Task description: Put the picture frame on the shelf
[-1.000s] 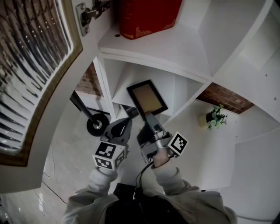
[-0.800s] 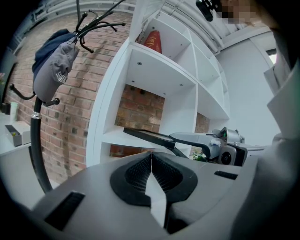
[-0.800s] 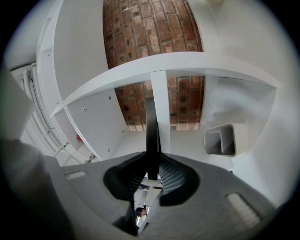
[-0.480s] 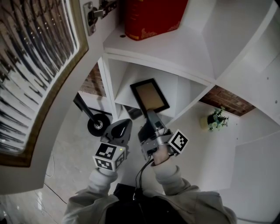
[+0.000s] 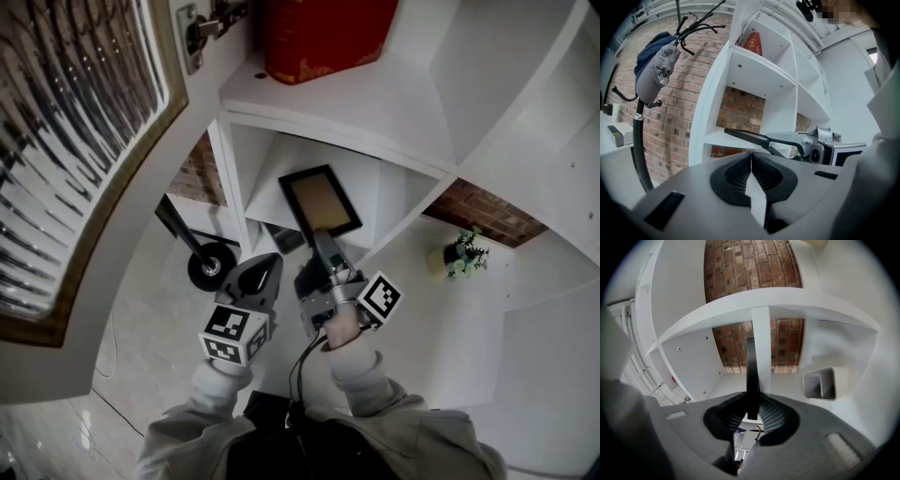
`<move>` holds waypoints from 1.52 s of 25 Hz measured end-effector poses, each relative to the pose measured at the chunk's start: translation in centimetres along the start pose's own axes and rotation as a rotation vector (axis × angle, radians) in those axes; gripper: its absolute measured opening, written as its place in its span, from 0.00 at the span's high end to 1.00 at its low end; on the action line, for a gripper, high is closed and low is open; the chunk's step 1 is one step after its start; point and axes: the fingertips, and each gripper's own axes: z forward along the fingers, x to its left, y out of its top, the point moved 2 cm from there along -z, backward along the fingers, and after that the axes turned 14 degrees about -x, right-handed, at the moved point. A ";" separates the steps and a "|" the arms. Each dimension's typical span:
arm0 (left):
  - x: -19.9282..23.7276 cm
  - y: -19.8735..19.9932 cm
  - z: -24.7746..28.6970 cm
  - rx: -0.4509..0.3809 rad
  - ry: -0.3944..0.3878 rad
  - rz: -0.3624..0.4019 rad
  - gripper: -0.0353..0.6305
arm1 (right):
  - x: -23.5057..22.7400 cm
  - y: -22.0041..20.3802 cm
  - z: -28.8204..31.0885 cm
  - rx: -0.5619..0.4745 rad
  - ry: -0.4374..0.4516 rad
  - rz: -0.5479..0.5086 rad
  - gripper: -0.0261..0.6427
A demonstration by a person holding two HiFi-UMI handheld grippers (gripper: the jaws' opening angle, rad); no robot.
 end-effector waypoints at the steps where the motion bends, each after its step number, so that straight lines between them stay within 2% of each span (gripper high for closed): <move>1: -0.1 0.0 0.0 0.000 0.001 0.001 0.94 | 0.0 0.0 0.0 0.000 -0.003 -0.003 0.86; 4: -0.3 0.0 -0.1 -0.001 0.002 0.003 0.94 | 0.3 0.0 0.0 -0.002 -0.002 -0.017 0.85; 7: -0.6 0.0 -0.3 -0.002 0.004 0.004 0.94 | 0.9 0.0 0.0 0.004 0.024 -0.032 0.71; 11: -1.0 0.2 -0.6 -0.006 0.011 0.008 0.94 | 1.2 0.0 -0.4 0.009 0.025 -0.029 0.65; 20: -2.7 0.8 -2.3 -0.020 0.047 0.016 0.94 | 1.9 0.1 -2.9 0.029 0.008 -0.027 0.64; 30: -8.1 1.6 -5.2 -0.048 0.070 0.016 0.94 | 4.5 0.7 -9.1 0.109 0.045 -0.107 0.64; 35: -12.1 1.5 -6.8 -0.056 0.064 -0.001 0.94 | 5.8 1.0 -13.2 0.174 0.052 -0.176 0.67; 38: -14.6 1.4 -7.6 -0.056 0.056 -0.017 0.94 | 6.3 1.9 -15.8 0.178 0.037 -0.263 0.90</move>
